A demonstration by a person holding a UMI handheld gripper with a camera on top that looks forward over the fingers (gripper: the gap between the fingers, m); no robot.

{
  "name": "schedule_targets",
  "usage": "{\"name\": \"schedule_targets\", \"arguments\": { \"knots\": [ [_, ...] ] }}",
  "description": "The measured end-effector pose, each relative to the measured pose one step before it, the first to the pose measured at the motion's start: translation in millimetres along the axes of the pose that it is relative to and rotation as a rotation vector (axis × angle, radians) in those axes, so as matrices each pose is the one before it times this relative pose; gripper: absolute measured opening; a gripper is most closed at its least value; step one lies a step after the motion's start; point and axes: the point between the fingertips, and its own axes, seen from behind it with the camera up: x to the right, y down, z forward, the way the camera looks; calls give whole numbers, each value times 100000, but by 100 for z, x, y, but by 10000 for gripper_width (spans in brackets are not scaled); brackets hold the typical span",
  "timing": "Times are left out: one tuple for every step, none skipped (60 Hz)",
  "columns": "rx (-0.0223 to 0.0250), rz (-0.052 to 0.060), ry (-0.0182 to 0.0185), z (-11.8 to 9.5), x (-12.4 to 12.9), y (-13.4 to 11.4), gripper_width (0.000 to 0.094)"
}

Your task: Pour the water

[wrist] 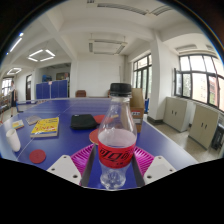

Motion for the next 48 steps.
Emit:
{"name": "schedule_targets", "arguments": {
  "knots": [
    [553, -80, 454, 129, 166, -60, 601],
    [549, -240, 572, 90, 143, -49, 536],
    [856, -427, 323, 50, 70, -123, 504],
    [739, -76, 33, -3, -37, -100, 500],
    [539, -145, -218, 53, -117, -34, 494],
    [495, -182, -362, 36, -122, 5, 479],
    [538, -86, -400, 68, -161, -27, 466],
    [526, 78, -501, 271, -72, -172, 452],
    [355, -167, -31, 131, -340, 49, 429],
    [125, 0, 3, -16, -70, -2, 415],
    [334, 90, 224, -31, -48, -38, 396],
    [194, 2, 364, -28, 39, -19, 397],
    [115, 84, 162, -1, -60, 28, 377],
    [174, -52, 112, -7, -12, -40, 359],
    [-283, 7, 239, 5, 8, 65, 361],
    [-19, -21, 33, 16, -67, -39, 357],
    [-192, -192, -59, 14, 158, 144, 330],
    [112, -35, 497, -11, 77, -166, 332],
    [-195, -235, 565, 27, 54, -48, 329],
    [90, -327, 555, 8, 45, -163, 330],
    [-276, -445, 469, -43, 32, -101, 331],
    [-65, -462, 363, -44, 0, -235, 330],
    [-138, -499, 434, -107, 32, -264, 330],
    [465, -464, 770, -113, 93, -425, 332],
    [714, -534, 943, -606, 383, -607, 329],
    [621, -861, 972, -176, 86, -550, 331],
    [499, -1243, 766, -216, 86, -562, 331],
    [449, -1673, 791, -202, 28, -594, 330],
    [709, -1782, 1164, -188, 82, -730, 330],
    [997, -1956, 1557, -251, 176, -803, 331],
    [1133, -2203, 1604, -209, 163, -897, 329],
    [1068, -2658, 1507, -232, 107, -923, 329],
    [958, -3035, 1402, -114, 436, -1077, 330],
    [1297, -3541, 2294, -22, -453, -521, 329],
    [1265, -3576, 2202, -224, 228, -1065, 329],
    [1352, -3796, 2408, -209, 292, -1130, 331],
    [1412, -3981, 2320, -188, 224, -1127, 330],
    [1443, -4076, 2309, -163, 193, -1155, 331],
    [1511, -4108, 2341, -134, 192, -1189, 333],
    [1571, -4165, 2311, -126, 248, -1227, 332],
    [1598, -4270, 2241, -157, 192, -1241, 331],
    [1538, -4498, 2065, -113, 134, -1212, 332],
    [1539, -4095, 834, -133, 2524, -1569, 332],
    [1597, -5106, 2559, -152, -1108, -1226, 331],
    [1725, -4840, 1972, -104, 63, -1314, 331],
    [1809, -5011, 1806, -52, -89, -1329, 333],
    [1897, -5169, 1567, -63, -55, -1384, 330],
    [2056, -5233, 1356, -51, -132, -1379, 332]
  ]
}}
